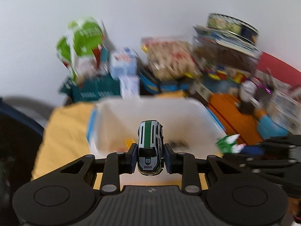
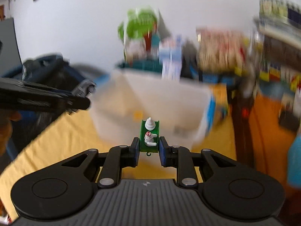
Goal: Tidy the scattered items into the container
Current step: 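Carry both toys over the container and open both tools, then move both tools back toward the red brick and brown cube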
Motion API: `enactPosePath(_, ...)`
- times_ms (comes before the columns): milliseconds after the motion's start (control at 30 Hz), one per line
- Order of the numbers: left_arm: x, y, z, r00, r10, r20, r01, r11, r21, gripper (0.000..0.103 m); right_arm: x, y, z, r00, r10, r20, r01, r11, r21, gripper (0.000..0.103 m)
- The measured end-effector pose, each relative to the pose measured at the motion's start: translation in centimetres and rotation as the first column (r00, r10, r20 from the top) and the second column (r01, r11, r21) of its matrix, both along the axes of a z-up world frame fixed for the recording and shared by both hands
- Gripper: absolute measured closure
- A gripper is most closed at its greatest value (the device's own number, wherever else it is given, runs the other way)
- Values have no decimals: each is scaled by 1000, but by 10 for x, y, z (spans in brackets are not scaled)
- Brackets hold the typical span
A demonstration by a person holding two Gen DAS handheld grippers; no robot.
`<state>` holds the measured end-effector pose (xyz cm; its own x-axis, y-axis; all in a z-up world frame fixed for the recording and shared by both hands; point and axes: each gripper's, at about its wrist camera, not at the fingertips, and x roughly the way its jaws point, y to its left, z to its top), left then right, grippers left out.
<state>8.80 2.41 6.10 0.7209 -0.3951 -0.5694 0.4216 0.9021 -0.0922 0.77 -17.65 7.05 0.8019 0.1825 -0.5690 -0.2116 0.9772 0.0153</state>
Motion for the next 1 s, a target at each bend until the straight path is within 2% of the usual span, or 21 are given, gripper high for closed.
enactPosePath(100,33,-17,6,999,44,15,-44,999,9,71,25,2,15,998,-27,54,28,1000,-9,79)
enactPosePath(167,50,-26,1,998,69,6,-69,996,48,71,45,3,16,998,-49,48,49,999,-3,79)
enactPosePath(333,86,-43,-38,990,86,-114,-70,988,138,69,91,0,-16,991,-117,-70,117,993,0,77)
enactPosePath(367,87,-43,-43,987,90,-130,-70,987,147,63,96,0,-23,989,-115,-91,114,993,-19,74)
enactPosePath(400,86,-41,-45,986,92,-141,-70,986,150,60,98,-3,-29,988,-115,-102,112,993,-34,67)
enactPosePath(433,83,-39,-47,985,87,-146,-66,987,144,59,98,-7,-31,987,-120,-105,117,993,-30,65)
enactPosePath(533,69,-31,-41,990,67,-126,-51,991,125,59,84,-19,-23,990,-119,-71,122,992,41,64)
enactPosePath(633,46,-15,-30,994,55,-99,-49,997,60,55,58,-24,-12,995,-99,-16,100,992,73,63)
enactPosePath(767,12,2,-27,996,45,-73,-45,999,-1,52,15,-22,-13,999,-50,4,49,994,98,63)
enactPosePath(867,-8,4,-39,996,40,-79,-38,999,19,51,-9,-17,-30,998,-53,-25,56,994,92,60)
enactPosePath(1000,-24,-2,-61,994,51,-95,-43,996,83,51,-17,-12,-61,989,-64,-134,77,993,93,60)
